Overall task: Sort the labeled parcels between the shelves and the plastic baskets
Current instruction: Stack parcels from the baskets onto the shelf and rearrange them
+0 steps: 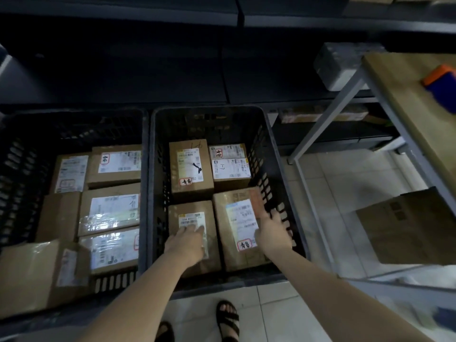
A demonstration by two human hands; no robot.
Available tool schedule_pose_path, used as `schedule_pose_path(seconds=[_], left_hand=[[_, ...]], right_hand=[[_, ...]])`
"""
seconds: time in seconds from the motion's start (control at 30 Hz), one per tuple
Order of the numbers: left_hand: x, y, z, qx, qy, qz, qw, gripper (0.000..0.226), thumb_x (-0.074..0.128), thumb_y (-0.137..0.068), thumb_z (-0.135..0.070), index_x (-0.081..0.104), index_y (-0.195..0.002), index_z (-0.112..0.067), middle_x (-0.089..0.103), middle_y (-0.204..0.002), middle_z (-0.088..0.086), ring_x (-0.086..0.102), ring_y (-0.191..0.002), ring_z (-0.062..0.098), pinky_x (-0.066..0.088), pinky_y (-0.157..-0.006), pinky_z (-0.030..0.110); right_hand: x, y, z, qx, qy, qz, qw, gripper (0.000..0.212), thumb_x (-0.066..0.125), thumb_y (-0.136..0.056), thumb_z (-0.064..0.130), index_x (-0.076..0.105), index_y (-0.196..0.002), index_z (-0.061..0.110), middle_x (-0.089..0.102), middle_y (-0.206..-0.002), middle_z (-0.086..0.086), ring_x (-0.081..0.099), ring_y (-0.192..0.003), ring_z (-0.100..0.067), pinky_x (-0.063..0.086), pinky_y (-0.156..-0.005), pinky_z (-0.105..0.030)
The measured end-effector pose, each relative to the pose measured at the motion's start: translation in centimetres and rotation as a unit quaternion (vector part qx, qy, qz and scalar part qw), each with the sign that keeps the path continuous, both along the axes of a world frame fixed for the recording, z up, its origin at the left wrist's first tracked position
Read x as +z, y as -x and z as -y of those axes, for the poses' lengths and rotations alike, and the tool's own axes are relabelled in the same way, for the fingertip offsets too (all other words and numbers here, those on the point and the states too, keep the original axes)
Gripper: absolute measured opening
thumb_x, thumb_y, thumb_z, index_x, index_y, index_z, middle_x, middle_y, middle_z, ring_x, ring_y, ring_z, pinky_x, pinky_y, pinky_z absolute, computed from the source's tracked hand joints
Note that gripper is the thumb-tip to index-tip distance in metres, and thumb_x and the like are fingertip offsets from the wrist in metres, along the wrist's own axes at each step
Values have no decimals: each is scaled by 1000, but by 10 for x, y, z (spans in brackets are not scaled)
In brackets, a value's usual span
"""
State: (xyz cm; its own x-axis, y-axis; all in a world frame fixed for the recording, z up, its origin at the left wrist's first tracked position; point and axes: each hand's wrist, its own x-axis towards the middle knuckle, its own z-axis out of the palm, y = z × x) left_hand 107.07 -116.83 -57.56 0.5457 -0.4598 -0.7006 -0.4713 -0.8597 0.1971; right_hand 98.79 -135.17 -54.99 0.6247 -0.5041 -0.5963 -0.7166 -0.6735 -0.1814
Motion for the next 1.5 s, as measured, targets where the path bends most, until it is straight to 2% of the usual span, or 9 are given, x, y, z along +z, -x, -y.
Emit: schedule_pose_path(seconds=[0.1, 0.2, 0.37, 0.53, 0.7, 0.9, 1.07, 1.2, 1.5], left_hand=[[-12, 5, 2, -67, -32, -30, 997, 76, 52, -93, -26, 4, -152, -24, -1, -160, 4, 0, -147, 29, 17, -115, 47], [-26, 11, 4, -126, -64, -31, 990, 98, 66, -84, -31, -4, -152, -23, -13, -159, 6, -9, -146, 32, 10, -116, 49], [-55, 13, 9, -156, -90, -12, 984, 113, 69, -81, -32, -20, -148, -20, -32, -153, 8, -21, -142, 38, 7, -115, 55], [-65, -7, 11, -158, -67, 28, 985, 106, 64, -86, -22, -23, -147, -16, -34, -152, 6, -19, -143, 37, 23, -113, 50], [-52, -38, 16, -117, -57, 23, 991, 101, 66, -83, -12, -7, -151, -19, -18, -158, 7, 0, -146, 34, 27, -114, 46], [5, -38, -4, -59, 12, 88, 994, 66, 51, -90, -17, 22, -149, -24, 30, -148, 5, 29, -135, 25, 39, -99, 41], [97, -42, -54, -2, 44, 201, 979, 40, 44, -94, -24, 43, -133, -18, 50, -126, 5, 45, -119, 24, 45, -85, 38], [179, -34, -123, 60, 31, 287, 955, 33, 44, -95, -27, 44, -126, -18, 52, -124, 5, 48, -118, 25, 43, -86, 36], [356, 106, -398, 186, -79, 430, 880, 24, 40, -97, -29, 46, -118, -20, 55, -119, 2, 51, -114, 24, 40, -82, 36]], right_hand=[[-13, 2, -7, 166, 46, -145, 974, 70, 53, -93, 38, 14, -151, 36, 15, -156, -11, 27, -137, -36, 28, -106, -53], [-27, -2, -9, 267, 83, -212, 936, 85, 65, -87, 37, 10, -152, 32, 14, -156, -17, 25, -138, -37, 37, -98, -44], [-61, -9, 0, 363, 77, -214, 903, 115, 73, -83, 29, -19, -151, 30, -26, -154, -27, -11, -144, -47, 16, -114, -58], [-76, -18, 7, 382, 101, -180, 901, 113, 70, -86, 30, -23, -150, 28, -28, -153, -25, -10, -142, -53, 33, -106, -59], [-69, -40, 8, 403, 107, -149, 897, 88, 57, -94, 29, -7, -154, 22, -7, -157, -27, 14, -140, -50, 43, -100, -53], [-16, -68, 8, 483, 85, -153, 858, 50, 49, -96, 28, 37, -143, 23, 34, -142, -13, 41, -125, -36, 40, -96, -47], [60, -103, -54, 539, 113, -7, 834, 46, 44, -99, 31, 36, -144, 19, 44, -137, -12, 48, -120, -35, 44, -85, -44], [139, -124, -129, 565, 131, 155, 800, 43, 45, -98, 38, 43, -136, 17, 50, -131, -10, 48, -119, -33, 41, -92, -42], [296, -69, -399, 664, 110, 380, 634, 38, 44, -96, 36, 48, -130, 20, 52, -129, -6, 47, -119, -30, 39, -92, -38]])
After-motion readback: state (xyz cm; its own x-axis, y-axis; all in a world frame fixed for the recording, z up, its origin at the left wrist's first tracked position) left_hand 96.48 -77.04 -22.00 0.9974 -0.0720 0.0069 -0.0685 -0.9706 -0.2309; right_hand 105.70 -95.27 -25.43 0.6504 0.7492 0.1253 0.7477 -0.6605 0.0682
